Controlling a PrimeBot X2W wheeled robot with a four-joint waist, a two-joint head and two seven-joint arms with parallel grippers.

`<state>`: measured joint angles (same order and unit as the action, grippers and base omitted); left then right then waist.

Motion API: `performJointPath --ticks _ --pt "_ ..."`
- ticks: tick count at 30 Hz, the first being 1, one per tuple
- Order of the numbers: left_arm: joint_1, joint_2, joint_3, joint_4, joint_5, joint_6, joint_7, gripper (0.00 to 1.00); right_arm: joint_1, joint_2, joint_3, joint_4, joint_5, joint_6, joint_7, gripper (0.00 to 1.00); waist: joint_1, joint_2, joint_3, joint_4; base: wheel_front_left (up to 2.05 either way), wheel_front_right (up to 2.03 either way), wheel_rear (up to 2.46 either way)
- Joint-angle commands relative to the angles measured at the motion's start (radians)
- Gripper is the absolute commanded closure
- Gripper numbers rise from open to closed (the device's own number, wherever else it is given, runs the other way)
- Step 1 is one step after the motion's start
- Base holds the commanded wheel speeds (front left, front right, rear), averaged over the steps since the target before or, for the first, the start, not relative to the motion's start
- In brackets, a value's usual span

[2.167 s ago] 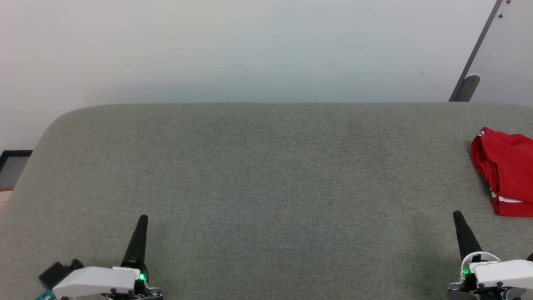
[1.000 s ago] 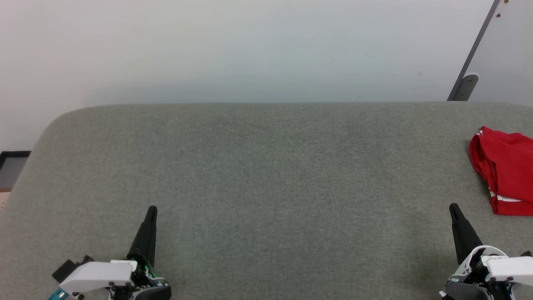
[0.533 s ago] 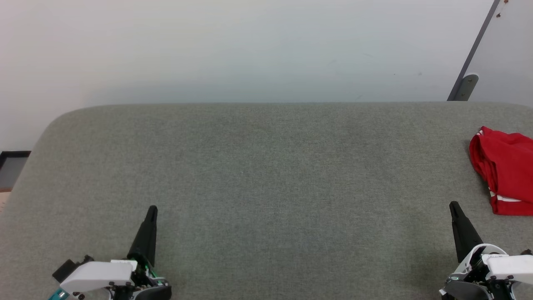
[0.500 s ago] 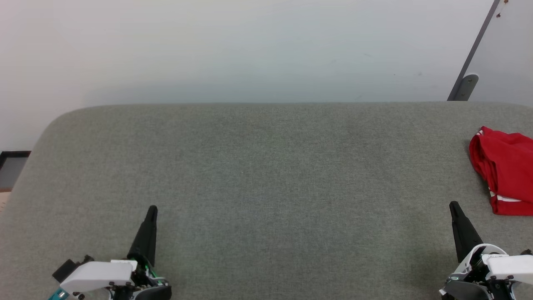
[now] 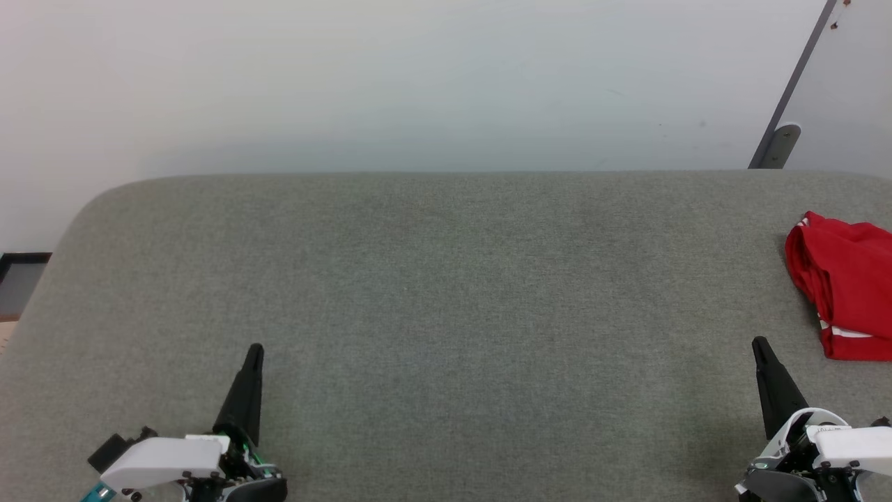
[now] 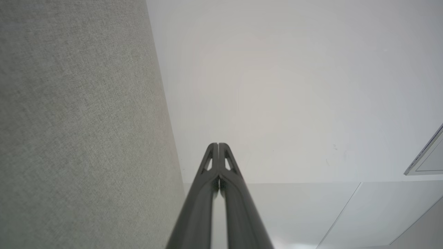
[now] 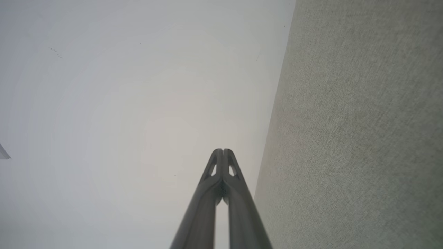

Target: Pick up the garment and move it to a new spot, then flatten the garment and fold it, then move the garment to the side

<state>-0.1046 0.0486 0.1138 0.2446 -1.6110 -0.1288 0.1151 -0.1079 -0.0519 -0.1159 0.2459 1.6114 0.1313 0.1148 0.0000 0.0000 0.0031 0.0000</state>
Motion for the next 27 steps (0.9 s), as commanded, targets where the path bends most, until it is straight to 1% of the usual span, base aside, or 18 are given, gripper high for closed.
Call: performJointPath --ticks 1,27 --pt "-0.009 0.000 0.002 0.001 -0.003 -0.004 0.002 1.00 -0.002 0.003 0.003 -0.002 0.003 -0.001 0.003 1.00 0.0000 0.0000 0.000 0.000 0.00 0.00 0.00" --pt "-0.009 0.000 0.002 0.001 -0.003 -0.004 0.002 1.00 -0.002 0.003 0.003 -0.002 0.003 -0.001 0.003 1.00 0.0000 0.0000 0.000 0.000 0.00 0.00 0.00"
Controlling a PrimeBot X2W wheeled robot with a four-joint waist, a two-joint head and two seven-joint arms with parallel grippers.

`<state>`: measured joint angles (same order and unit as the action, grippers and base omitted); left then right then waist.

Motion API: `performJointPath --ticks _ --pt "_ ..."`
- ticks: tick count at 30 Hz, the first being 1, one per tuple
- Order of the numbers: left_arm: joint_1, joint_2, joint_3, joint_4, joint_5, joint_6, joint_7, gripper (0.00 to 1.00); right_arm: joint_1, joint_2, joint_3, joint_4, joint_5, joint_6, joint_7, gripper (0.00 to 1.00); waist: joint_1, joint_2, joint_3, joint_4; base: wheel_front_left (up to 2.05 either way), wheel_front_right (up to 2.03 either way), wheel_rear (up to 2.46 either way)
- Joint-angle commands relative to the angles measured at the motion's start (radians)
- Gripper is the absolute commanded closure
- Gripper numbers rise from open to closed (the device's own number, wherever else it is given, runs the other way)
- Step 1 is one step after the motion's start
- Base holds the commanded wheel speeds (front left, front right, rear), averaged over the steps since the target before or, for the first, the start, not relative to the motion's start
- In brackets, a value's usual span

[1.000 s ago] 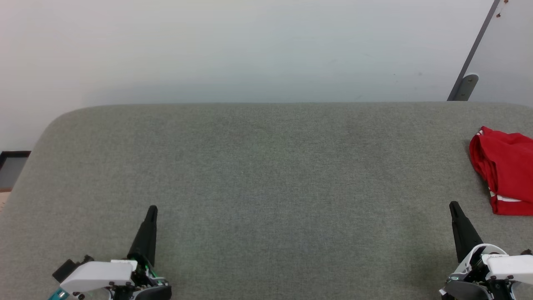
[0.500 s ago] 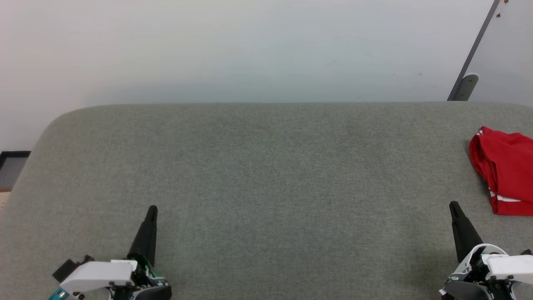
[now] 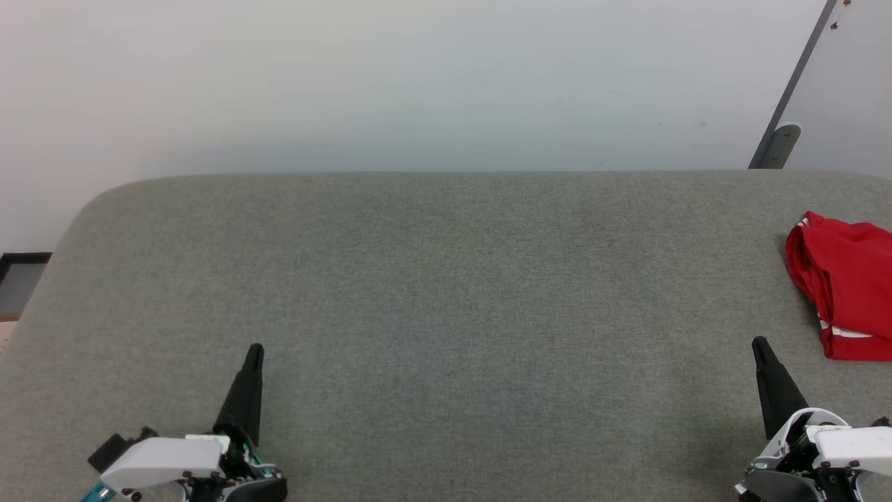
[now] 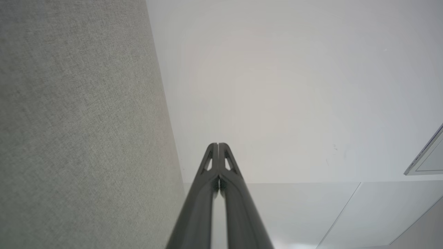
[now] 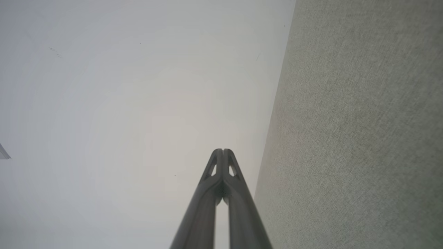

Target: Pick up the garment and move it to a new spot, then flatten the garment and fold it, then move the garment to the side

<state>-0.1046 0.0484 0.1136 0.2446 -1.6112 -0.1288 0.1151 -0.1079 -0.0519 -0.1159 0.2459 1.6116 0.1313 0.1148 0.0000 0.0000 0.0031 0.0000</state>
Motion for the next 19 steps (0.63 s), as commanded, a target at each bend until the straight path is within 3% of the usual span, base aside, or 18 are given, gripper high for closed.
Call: performJointPath --ticks 1,19 --pt "-0.009 0.000 0.002 0.001 -0.003 -0.004 0.002 1.00 -0.002 0.003 0.003 -0.002 0.003 -0.001 0.003 1.00 0.0000 0.0000 0.000 0.000 0.00 0.00 0.00" --pt "-0.009 0.000 0.002 0.001 -0.003 -0.004 0.002 1.00 -0.002 0.003 0.003 -0.002 0.003 -0.001 0.002 1.00 0.0000 0.0000 0.000 0.000 0.00 0.00 0.00"
